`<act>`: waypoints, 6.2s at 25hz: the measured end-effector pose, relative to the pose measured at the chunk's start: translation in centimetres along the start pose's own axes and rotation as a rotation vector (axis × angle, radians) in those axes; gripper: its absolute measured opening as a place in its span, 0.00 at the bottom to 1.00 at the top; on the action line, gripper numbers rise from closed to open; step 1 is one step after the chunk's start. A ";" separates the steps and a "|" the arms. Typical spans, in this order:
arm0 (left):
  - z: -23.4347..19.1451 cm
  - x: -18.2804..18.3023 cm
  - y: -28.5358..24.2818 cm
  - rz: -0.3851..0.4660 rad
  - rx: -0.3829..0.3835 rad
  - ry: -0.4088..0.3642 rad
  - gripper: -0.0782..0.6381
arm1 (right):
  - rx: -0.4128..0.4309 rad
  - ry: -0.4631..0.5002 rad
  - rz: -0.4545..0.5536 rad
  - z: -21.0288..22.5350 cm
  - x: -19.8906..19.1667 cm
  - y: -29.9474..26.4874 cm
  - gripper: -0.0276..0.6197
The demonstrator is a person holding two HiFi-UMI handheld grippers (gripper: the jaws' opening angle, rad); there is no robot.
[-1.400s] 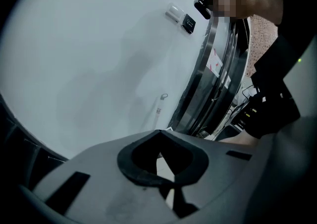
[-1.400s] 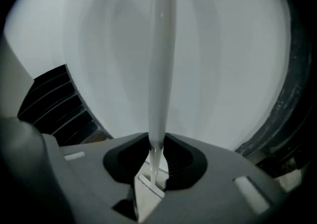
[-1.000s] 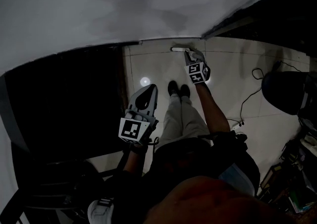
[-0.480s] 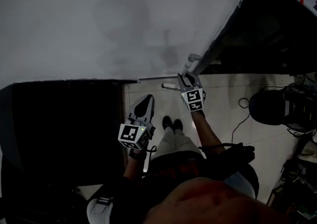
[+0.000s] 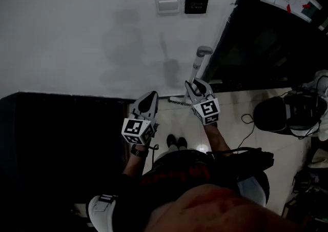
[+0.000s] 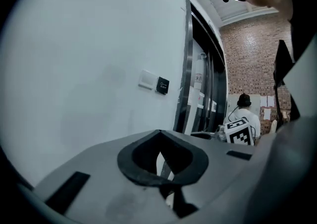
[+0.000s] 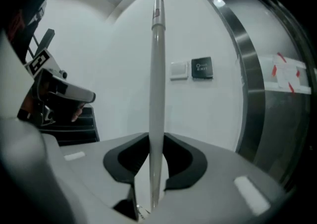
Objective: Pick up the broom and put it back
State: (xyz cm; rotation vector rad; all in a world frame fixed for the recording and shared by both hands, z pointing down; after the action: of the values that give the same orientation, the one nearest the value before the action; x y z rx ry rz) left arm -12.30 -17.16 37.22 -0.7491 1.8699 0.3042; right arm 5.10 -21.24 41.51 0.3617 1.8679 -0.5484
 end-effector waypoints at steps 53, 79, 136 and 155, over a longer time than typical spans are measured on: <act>-4.6 -1.9 -2.2 -0.011 0.015 0.090 0.12 | 0.234 -0.098 -0.222 -5.7 -7.8 -2.7 0.18; -6.1 -16.2 1.2 -0.228 0.216 0.116 0.12 | 0.475 0.087 -0.657 -13.6 -46.0 -14.6 0.18; 17.2 -14.1 29.9 -0.142 -0.058 -0.011 0.12 | -0.053 -0.266 0.060 -24.9 2.8 35.1 0.04; 24.8 -17.3 32.1 -0.147 -0.053 0.007 0.12 | -0.043 -0.232 0.036 -26.2 2.2 42.0 0.04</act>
State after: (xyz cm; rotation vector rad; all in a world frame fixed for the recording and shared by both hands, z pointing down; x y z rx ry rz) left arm -9.60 26.83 38.26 -0.9196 1.8082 0.2585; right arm 4.29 28.23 38.72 0.2900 1.6436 -0.5028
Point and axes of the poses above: the fingertips, and each gripper's own axes: y backward along the fingers, z to its right, x out of its top, the point moved 3 cm from there along y, backward along the fingers, and after that the axes turned 13 degrees about y, right-handed, at the moved point
